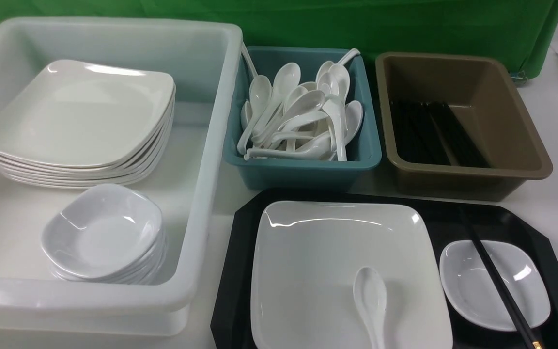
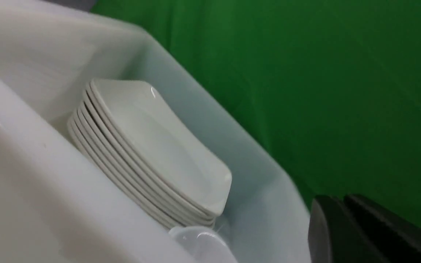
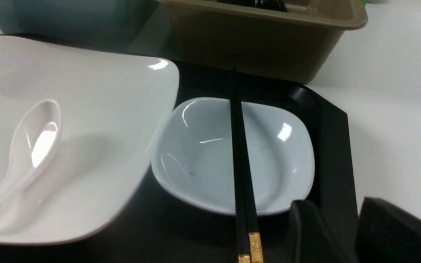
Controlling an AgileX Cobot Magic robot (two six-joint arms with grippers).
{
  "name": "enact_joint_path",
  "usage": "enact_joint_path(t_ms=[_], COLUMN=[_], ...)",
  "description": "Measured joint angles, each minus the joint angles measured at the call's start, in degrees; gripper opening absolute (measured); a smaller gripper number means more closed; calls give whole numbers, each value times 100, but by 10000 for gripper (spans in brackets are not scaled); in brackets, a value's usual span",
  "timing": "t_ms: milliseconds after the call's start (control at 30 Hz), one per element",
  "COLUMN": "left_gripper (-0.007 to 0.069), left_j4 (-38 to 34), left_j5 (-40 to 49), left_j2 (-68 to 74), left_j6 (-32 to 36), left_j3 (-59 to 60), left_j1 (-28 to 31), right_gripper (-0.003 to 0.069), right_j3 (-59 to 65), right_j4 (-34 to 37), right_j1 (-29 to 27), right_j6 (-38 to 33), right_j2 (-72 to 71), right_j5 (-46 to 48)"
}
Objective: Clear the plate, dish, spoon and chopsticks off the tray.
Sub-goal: Use the right arm to grab a pair of chopsticks from the plate
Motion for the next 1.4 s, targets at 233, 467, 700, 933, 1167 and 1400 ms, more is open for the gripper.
enact_joint_path(t_ms=[233,467,700,933,1167,1400], left_gripper=[18,18,18,18,18,18], left_j4=[179,219,243,251,263,281], left_j5=[1711,3591,3914,3420,3223,3180], left_j2=[283,2221,3784,4737,4751,4751], left_j6=[756,2549,3033,3317,3912,3999], left_j3=[-1279,-3045,-3683,-3766,-3772,-3772], left_j1=[0,-557,-1925,-3018,-3147,-3147], right_gripper=[242,242,242,242,242,185], right_j3=[0,0,0,0,0,-876], right_j4=[0,0,0,394,943,989], right_j1=[0,0,0,0,0,218], right_j6=[0,0,0,712,2850,2681], right_j2=[0,0,0,0,0,671], right_j5=[0,0,0,-312,-1178,-149])
